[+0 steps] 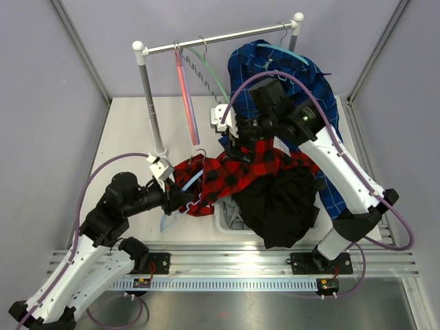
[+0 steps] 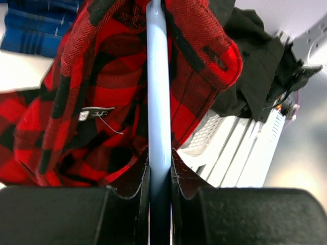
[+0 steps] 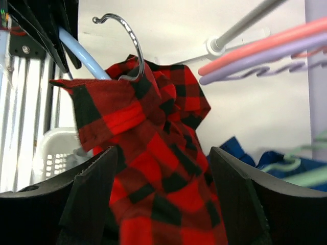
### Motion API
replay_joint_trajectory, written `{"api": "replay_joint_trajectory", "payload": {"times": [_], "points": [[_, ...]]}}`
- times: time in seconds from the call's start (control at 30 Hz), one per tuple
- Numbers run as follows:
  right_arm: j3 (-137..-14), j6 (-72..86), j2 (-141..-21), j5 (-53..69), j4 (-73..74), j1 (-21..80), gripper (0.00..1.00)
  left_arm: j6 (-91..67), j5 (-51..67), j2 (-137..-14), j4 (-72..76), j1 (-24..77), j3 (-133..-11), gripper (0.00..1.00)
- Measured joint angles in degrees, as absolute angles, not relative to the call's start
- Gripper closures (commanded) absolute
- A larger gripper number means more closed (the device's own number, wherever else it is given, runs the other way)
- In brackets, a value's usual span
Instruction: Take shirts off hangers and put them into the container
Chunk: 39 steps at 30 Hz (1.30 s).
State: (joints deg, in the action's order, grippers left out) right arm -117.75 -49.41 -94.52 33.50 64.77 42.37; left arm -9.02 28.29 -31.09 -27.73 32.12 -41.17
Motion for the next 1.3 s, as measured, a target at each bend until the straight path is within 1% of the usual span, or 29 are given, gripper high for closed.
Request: {"api": "replay_joint_trajectory", "payload": {"times": [0.17,0.37,0.47,0.57,0.67,0.73,0.8,0.83,0.9,0.93,0.97,1.0,1.2,1.3], "points": [[-115.1,-34.3,-88.7,30.8,62.0,42.4,0.23,-16.8,25.9,-27.3,-26.0,31.9,-38.7,1.00],[-103.0,-10.5,-82.4,37.1,52.0,42.4,0.24,-27.3,24.8,-26.8,-21.3,31.9,-36.6,1.00],[-98.8,1.5,-83.5,37.2,47.0,42.4,0.25,-30.9,24.8,-26.8,-19.2,31.9,-35.9,1.00],[-97.7,9.9,-85.7,36.3,43.5,42.4,0.28,-33.0,24.7,-26.7,-18.2,31.9,-35.9,1.00],[-97.5,15.1,-86.7,35.9,41.0,42.4,0.33,-34.1,24.7,-26.7,-17.5,31.9,-35.9,1.00],[-97.5,17.8,-86.8,36.0,39.6,42.4,0.45,-34.4,24.7,-26.7,-17.3,31.9,-35.9,1.00],[-97.5,19.2,-87.0,36.1,38.5,42.4,0.63,-34.6,24.7,-26.7,-17.0,31.9,-35.9,1.00],[-97.5,20.1,-87.2,36.2,38.2,42.4,0.78,-34.6,24.7,-26.7,-17.0,31.9,-35.9,1.00],[-97.5,21.1,-87.7,37.3,37.8,42.4,0.85,-34.5,24.7,-26.7,-17.0,31.9,-35.9,1.00],[-97.5,21.7,-88.1,37.7,37.7,42.4,0.95,-34.4,24.6,-26.7,-17.0,31.9,-35.9,1.00],[-97.5,22.0,-88.4,38.2,37.6,42.4,0.98,-34.3,24.6,-26.6,-17.1,31.9,-35.9,1.00],[-97.5,22.3,-88.8,38.6,37.6,42.4,1.00,-34.1,24.4,-26.6,-17.3,31.9,-35.9,1.00],[-97.9,22.0,-89.3,39.1,37.9,42.4,1.00,-31.3,23.9,-26.0,-19.6,31.9,-36.5,1.00],[-101.5,17.9,-90.1,38.5,40.8,41.8,1.00,-27.9,23.9,-25.4,-22.1,31.9,-37.9,1.00]]}}
